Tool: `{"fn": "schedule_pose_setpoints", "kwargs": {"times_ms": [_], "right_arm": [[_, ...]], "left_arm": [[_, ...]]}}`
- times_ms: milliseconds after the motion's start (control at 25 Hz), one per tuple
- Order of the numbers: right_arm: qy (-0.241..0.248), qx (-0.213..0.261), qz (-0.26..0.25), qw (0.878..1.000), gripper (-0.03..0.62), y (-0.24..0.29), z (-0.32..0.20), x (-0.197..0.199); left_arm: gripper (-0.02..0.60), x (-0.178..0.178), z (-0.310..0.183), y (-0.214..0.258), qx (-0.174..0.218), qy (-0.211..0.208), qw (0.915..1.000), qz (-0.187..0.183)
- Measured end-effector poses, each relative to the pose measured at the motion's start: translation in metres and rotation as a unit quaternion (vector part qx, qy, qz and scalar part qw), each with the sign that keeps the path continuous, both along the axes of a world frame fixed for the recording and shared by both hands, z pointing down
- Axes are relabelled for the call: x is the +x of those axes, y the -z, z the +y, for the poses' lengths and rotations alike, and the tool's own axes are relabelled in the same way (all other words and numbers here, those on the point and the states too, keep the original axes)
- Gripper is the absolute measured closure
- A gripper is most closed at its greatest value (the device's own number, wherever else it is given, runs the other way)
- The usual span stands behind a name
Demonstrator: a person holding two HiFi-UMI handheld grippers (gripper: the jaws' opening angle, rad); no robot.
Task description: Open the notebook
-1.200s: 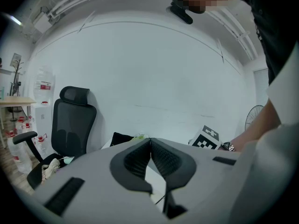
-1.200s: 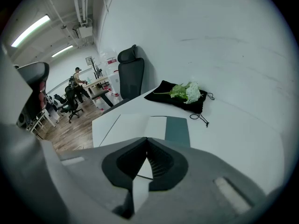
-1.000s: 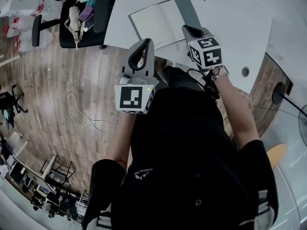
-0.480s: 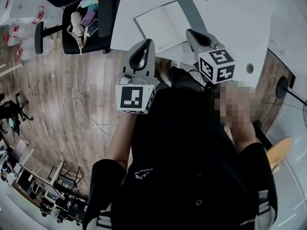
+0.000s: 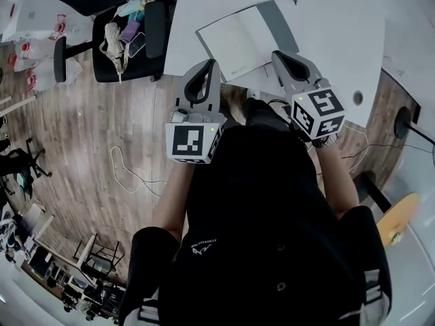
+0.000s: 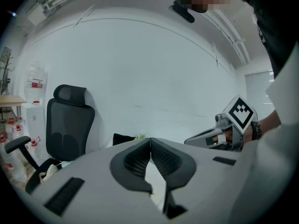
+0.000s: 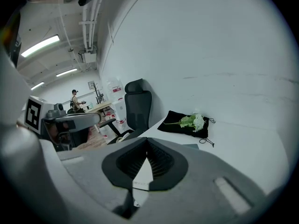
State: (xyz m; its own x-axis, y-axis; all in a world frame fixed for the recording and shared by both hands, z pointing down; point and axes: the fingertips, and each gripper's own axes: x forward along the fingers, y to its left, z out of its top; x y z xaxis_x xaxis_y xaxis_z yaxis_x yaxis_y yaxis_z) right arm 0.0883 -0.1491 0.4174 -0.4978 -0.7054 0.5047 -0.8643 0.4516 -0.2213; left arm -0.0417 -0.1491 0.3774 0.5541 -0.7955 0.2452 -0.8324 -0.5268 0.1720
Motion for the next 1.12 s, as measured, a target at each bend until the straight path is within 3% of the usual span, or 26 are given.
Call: {"fn": "schedule_pose_setpoints", "kwargs": {"times_ms": [1120], "right_arm": [[0.006,0.109,-0.061,0.992,0.588,0.082,0.018,-0.026]], "left_arm": [[0.575,-0.037,-0.005,0.045,0.049,0.027,0.9984,0.004]]}}
